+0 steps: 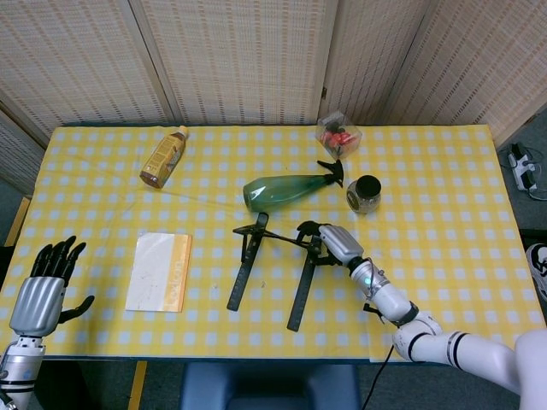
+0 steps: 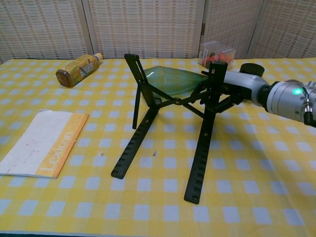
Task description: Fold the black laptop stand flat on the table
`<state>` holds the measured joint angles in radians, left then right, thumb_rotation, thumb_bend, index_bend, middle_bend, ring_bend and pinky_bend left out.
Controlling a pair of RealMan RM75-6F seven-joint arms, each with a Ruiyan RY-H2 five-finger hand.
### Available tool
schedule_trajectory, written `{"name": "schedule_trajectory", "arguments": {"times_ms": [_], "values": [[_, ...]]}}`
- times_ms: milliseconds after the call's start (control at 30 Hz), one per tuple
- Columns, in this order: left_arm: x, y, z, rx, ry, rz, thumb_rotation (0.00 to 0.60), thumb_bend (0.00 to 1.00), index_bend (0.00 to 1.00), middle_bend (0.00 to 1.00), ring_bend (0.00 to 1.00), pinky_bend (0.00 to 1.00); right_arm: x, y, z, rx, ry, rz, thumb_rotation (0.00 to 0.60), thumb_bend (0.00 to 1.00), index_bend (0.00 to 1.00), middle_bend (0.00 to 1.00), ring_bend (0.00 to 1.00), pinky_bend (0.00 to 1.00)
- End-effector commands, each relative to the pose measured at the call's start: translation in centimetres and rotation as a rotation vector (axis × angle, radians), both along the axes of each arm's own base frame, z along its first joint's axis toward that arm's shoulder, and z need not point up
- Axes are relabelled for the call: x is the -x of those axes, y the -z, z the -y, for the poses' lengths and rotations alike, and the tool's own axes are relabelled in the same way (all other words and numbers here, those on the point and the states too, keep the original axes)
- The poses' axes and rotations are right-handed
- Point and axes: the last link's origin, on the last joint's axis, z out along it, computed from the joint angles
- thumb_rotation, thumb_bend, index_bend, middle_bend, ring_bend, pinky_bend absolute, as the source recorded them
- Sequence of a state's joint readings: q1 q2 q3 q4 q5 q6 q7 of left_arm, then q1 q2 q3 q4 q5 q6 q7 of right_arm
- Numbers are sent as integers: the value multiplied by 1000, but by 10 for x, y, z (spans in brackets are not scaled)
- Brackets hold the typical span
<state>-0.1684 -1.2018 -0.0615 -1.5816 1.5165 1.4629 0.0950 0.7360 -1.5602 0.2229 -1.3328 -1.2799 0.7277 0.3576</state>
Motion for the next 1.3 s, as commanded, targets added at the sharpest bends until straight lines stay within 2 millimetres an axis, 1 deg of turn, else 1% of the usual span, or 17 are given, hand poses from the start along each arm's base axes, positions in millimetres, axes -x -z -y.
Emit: {"name": "schedule_trajectory", "arguments": {"times_ms": [33,200,400,500,600,667,733,800,833,867,900,1033,1167,1267,1300], "values": [[0,0,0,-1,-1,1,600,253,0,36,4,0,-8,5,-3,-22,-33,12,600,652,421,252,276,218],[2,-1,1,-6,-5,4,600,253,0,36,4,0,-21,11,-8,-40,-82,34,600,652,421,252,275,227],[3,-2,3,-5,-8,4,600,253,0,36,4,0,-37,20,-23,-94,-156,52,600,652,421,252,274,227],[4,-2,4,-5,-8,7,600,254,0,36,4,0,-40,21,-31,-106,-186,62,600,652,421,252,274,227],[5,-2,3,-4,-6,7,600,254,0,36,4,0,-37,19,-36,-99,-198,62,600,651,420,249,273,228],[4,-1,3,-3,-4,9,600,253,0,36,4,0,-32,16,-37,-92,-198,53,600,651,388,240,267,227],[4,0,2,0,-1,12,600,253,0,36,4,0,-26,13,-39,-84,-194,41,600,652,283,207,245,225],[3,1,2,5,4,12,600,253,0,35,4,0,-20,8,-41,-81,-189,26,600,652,113,156,205,214],[3,2,2,7,6,12,600,253,0,35,4,0,-17,6,-41,-81,-187,19,600,651,51,136,187,206],[2,2,2,8,7,11,600,253,0,35,4,0,-15,3,-42,-81,-187,10,600,651,17,120,173,198],[2,2,2,8,8,12,600,253,0,35,4,0,-12,0,-42,-81,-187,-3,600,651,1,105,158,188],[1,2,2,8,12,13,600,253,0,36,4,0,-3,-10,-45,-79,-187,-44,600,651,0,67,120,159],[0,3,2,9,11,13,600,253,0,36,4,0,4,-18,-48,-75,-178,-63,600,602,0,39,94,133],[-1,4,1,12,14,13,600,253,0,36,3,0,4,-19,-48,-76,-159,-48,600,526,0,39,95,133],[-2,4,1,12,17,14,600,253,0,36,3,0,3,-18,-48,-80,-150,-36,600,524,0,39,96,134]]}}
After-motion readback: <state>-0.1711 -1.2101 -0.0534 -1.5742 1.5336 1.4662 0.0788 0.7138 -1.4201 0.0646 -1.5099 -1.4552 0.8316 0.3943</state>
